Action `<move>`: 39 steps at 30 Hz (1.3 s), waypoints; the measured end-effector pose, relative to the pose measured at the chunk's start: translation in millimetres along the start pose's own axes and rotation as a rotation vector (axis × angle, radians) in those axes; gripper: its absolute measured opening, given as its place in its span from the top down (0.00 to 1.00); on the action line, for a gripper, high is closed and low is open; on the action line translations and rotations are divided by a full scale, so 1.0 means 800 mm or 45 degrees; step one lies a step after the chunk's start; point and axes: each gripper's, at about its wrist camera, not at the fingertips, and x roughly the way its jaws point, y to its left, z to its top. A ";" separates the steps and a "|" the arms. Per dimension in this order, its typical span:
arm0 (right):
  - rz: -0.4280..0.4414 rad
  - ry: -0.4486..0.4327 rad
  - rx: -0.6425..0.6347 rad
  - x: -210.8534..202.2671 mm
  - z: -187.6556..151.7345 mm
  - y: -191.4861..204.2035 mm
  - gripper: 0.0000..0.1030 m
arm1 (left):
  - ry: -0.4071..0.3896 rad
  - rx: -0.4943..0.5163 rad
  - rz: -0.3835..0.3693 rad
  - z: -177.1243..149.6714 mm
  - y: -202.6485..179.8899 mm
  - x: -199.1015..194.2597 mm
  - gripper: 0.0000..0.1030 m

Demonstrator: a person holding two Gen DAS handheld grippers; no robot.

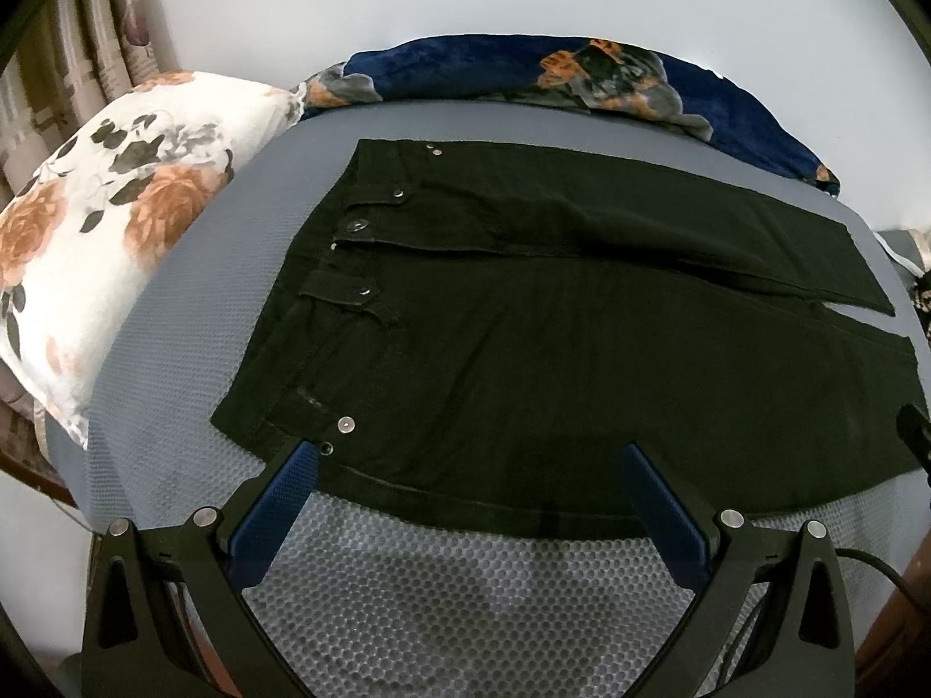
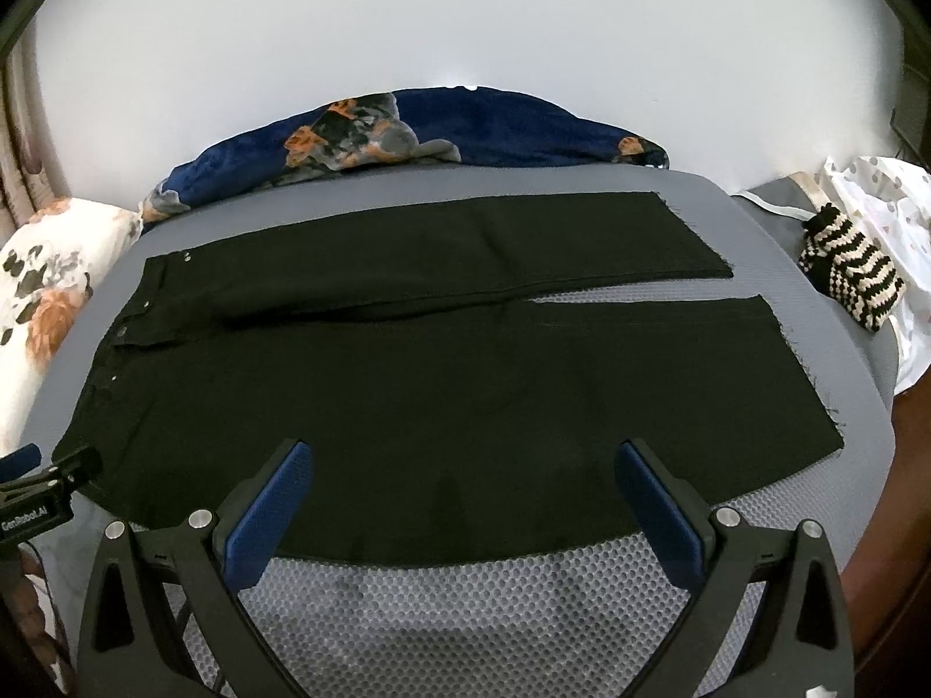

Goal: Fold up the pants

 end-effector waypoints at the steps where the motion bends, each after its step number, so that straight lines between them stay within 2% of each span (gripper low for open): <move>1: -0.002 -0.001 -0.006 0.000 0.000 0.001 0.00 | -0.002 0.001 0.002 0.000 0.000 0.000 0.00; 39: 0.024 0.020 0.022 0.007 0.002 0.014 0.00 | -0.008 0.019 0.001 0.007 -0.005 0.002 0.00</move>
